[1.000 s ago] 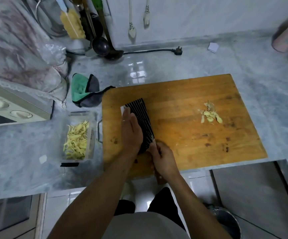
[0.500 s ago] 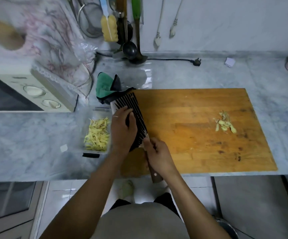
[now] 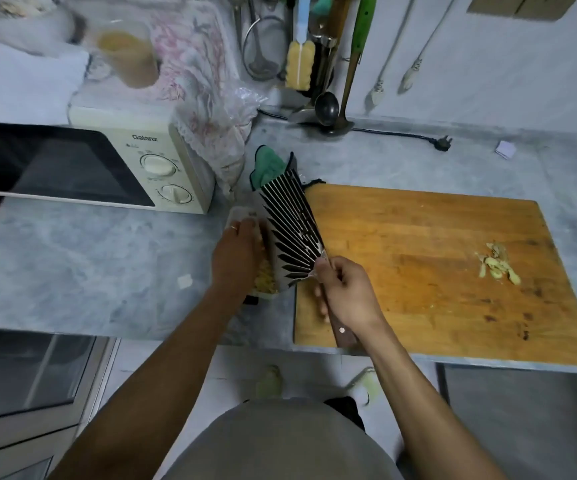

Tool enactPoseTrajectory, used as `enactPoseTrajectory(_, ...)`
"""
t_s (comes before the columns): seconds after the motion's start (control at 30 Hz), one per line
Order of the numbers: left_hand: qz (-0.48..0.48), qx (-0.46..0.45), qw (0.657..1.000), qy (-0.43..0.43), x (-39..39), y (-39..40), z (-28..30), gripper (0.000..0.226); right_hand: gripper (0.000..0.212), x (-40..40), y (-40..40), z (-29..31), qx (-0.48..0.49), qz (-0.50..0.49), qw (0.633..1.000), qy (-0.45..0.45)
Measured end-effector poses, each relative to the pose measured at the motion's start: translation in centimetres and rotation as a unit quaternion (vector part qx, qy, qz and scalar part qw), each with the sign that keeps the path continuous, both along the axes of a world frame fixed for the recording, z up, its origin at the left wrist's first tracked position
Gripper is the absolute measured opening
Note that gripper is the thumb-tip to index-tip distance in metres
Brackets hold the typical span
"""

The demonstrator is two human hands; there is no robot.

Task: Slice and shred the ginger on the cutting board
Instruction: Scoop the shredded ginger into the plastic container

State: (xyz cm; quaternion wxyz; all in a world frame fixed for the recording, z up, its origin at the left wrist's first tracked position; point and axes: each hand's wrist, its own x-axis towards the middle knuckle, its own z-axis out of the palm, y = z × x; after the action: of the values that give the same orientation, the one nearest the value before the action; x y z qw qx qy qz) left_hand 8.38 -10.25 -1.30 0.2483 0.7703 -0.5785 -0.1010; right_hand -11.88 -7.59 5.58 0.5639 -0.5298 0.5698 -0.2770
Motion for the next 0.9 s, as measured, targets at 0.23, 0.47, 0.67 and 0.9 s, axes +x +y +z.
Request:
enactPoseTrajectory(0.23, -0.040, -0.071, 0.995, 0.065, 0.6, 0.9, 1.3, 0.022, 0.043, 0.0, 0.0, 0.3, -0.024, -0.007, 0.999, 0.041)
enactPoseTrajectory(0.47, -0.093, -0.114, 0.989, 0.029, -0.4, 1.6, 0.8, 0.031, 0.040, 0.4, 0.5, 0.7, -0.017, -0.013, 0.999, 0.028)
enactPoseTrajectory(0.67, -0.020, -0.074, 0.991, 0.108, 0.5, 2.4, 1.5, 0.021, 0.037, -1.0, 0.0, 1.0, -0.011, -0.037, 0.999, 0.012)
enactPoseTrajectory(0.9, -0.066, -0.077, 0.981, 0.167, -3.2, 2.7, 4.3, 0.026, 0.038, -6.4, -0.6, -0.5, 0.019, -0.116, 0.993, -0.014)
